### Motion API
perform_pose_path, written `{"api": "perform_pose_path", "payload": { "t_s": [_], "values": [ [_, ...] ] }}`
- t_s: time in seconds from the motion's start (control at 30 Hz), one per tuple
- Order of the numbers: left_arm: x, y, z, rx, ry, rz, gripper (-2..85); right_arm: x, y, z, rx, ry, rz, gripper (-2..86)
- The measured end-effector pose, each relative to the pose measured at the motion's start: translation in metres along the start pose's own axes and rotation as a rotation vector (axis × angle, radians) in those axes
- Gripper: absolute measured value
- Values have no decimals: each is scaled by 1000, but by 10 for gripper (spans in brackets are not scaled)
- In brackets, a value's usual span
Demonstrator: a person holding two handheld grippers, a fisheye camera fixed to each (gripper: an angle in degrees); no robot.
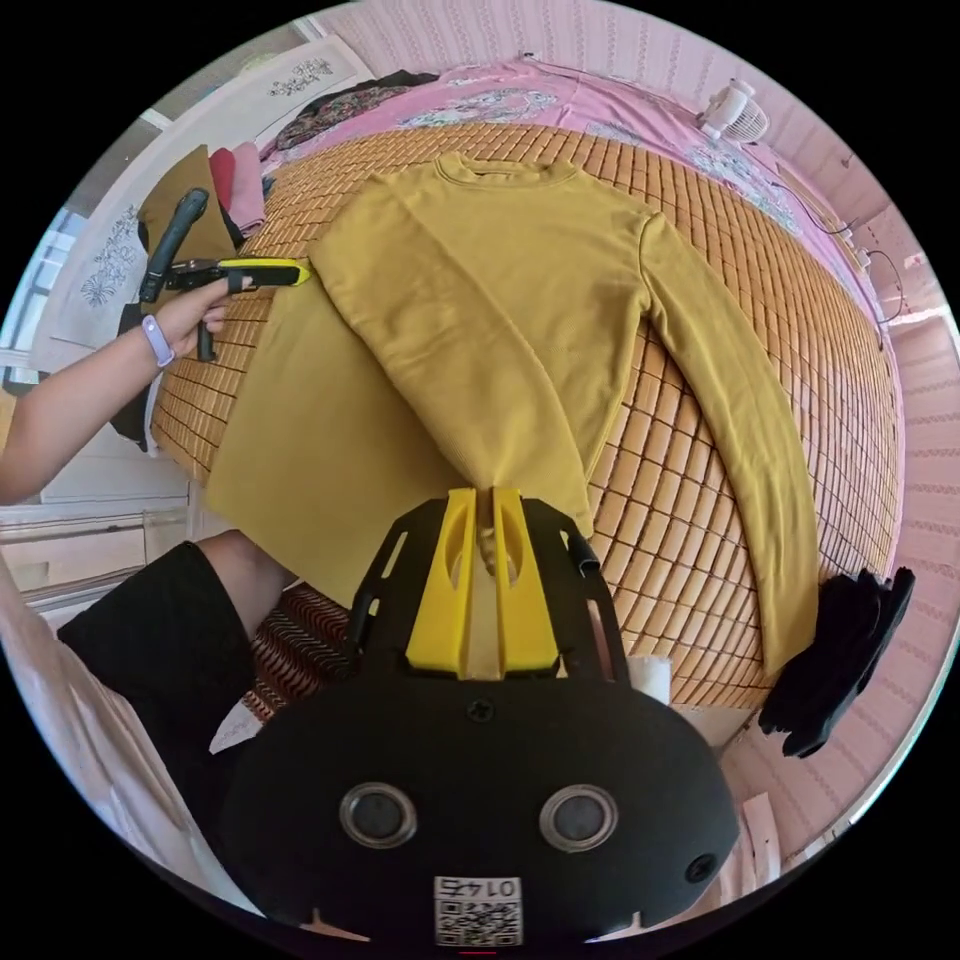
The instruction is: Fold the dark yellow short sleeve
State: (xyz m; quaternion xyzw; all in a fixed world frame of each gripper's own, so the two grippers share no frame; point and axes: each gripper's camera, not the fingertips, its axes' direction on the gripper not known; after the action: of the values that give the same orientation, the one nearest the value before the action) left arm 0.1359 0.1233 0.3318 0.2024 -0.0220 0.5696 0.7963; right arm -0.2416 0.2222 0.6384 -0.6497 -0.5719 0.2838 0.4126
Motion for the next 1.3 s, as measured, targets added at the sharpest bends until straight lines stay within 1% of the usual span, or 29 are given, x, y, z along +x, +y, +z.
{"api": "perform_pose_path", "payload": {
  "t_s": [0.1,0.17,0.23,0.27,0.3,0.37,0.43,0.5,0.67,0.8,0.87,0.9,0.93,0.97,1.0,1.1,1.17,1.3],
  "values": [
    [-20,2,-17,67,89,-74,30,-19,8,-7,-36,-42,-39,39],
    [-32,3,-14,59,132,-154,33,-29,14,6,-83,-67,-60,49],
    [-54,5,4,19,257,-315,39,-35,20,25,-148,-61,-75,58],
    [-59,6,8,14,297,-354,41,-35,23,36,-208,-42,-65,65],
    [-69,7,11,30,378,-410,47,-32,24,39,-237,-31,-51,74],
    [-75,6,11,36,431,-441,55,-21,24,30,-211,-57,-16,78],
    [-73,1,0,48,391,-386,61,-5,27,16,-141,-68,44,80],
    [-68,-2,-12,67,343,-332,64,18,30,6,-88,-32,126,83],
    [-59,-13,-43,148,239,-284,71,43,33,10,-88,21,186,83],
    [-40,-44,-37,122,108,-210,85,48,43,24,-140,60,191,70],
    [-38,-58,-22,54,111,-204,80,51,50,19,-137,62,182,49],
    [-38,-65,-9,-19,131,-210,66,54,55,15,-137,54,182,25],
    [-41,-69,-6,-13,214,-217,42,56,57,12,-132,47,181,20],
    [-44,-71,-7,0,246,-241,41,60,64,5,-120,49,189,12],
    [-48,-73,-11,9,234,-285,38,64,71,-1,-109,56,194,8],
    [-45,-77,-15,60,200,-286,37,72,88,-4,-97,41,195,4],
    [-42,-79,-9,43,181,-285,41,76,97,3,-110,34,192,5],
    [-50,-87,-6,13,217,-347,62,96,126,-5,-64,-41,261,22]
  ]
}}
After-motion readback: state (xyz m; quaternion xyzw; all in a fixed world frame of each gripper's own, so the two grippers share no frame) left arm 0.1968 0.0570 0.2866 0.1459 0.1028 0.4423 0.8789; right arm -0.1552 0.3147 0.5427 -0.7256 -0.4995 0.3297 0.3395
